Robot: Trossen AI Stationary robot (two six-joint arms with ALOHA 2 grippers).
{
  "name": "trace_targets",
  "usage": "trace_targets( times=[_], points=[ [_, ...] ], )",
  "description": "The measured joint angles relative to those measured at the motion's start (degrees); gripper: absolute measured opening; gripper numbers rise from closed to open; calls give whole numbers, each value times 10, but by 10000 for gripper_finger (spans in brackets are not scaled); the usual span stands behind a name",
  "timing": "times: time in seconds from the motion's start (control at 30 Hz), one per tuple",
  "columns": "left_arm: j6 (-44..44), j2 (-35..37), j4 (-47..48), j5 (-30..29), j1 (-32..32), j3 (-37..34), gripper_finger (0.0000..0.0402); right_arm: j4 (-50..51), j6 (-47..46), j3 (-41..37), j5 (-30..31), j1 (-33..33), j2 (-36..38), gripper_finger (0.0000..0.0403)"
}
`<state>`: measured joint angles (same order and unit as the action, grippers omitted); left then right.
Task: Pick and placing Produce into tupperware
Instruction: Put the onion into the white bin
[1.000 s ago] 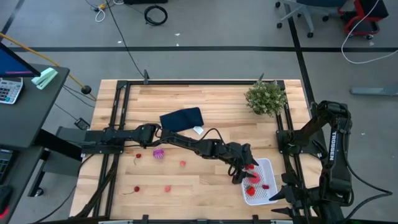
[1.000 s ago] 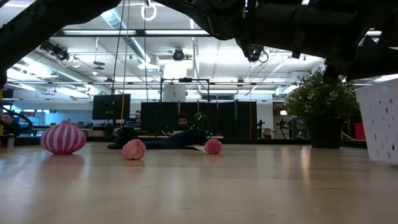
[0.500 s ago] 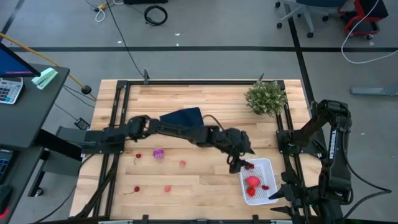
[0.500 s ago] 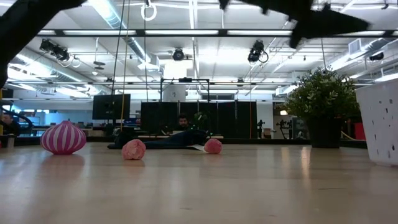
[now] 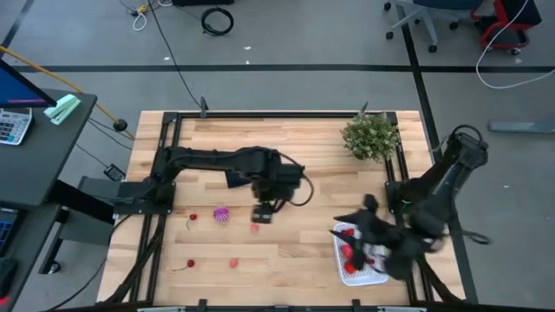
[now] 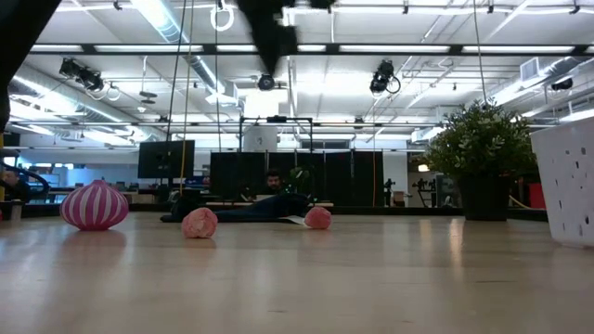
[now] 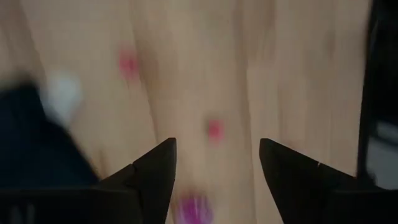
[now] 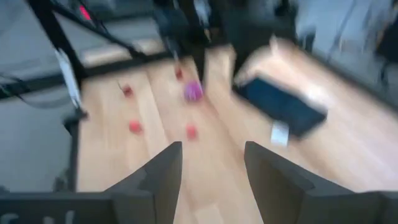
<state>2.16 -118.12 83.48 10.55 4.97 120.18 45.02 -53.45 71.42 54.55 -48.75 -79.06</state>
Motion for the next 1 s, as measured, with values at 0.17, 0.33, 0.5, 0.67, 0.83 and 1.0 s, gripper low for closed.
trace_targets(
  times=[0.17, 0.33, 0.5, 0.67, 0.83, 1.0],
  points=[
    [-28, 10, 56, -5, 21, -28, 219, -3, 10, 0, -122, 115, -34, 183],
    [-14, 40, 62, -135, 47, -85, 200, -19, 28, 0, -210, 176, -67, 183],
    [-43, 142, 63, -193, 40, -213, 185, -58, 62, 0, -241, 190, -90, 183],
    [-128, 297, -11, -193, 24, -387, 178, -131, 136, 0, -261, 192, -100, 183],
    [-232, 462, -164, -193, 26, -570, 178, -225, 227, 0, -315, 204, -113, 183],
    [-345, 577, -275, -193, 42, -713, 184, -254, 265, 0, -347, 226, -126, 183]
  ],
)
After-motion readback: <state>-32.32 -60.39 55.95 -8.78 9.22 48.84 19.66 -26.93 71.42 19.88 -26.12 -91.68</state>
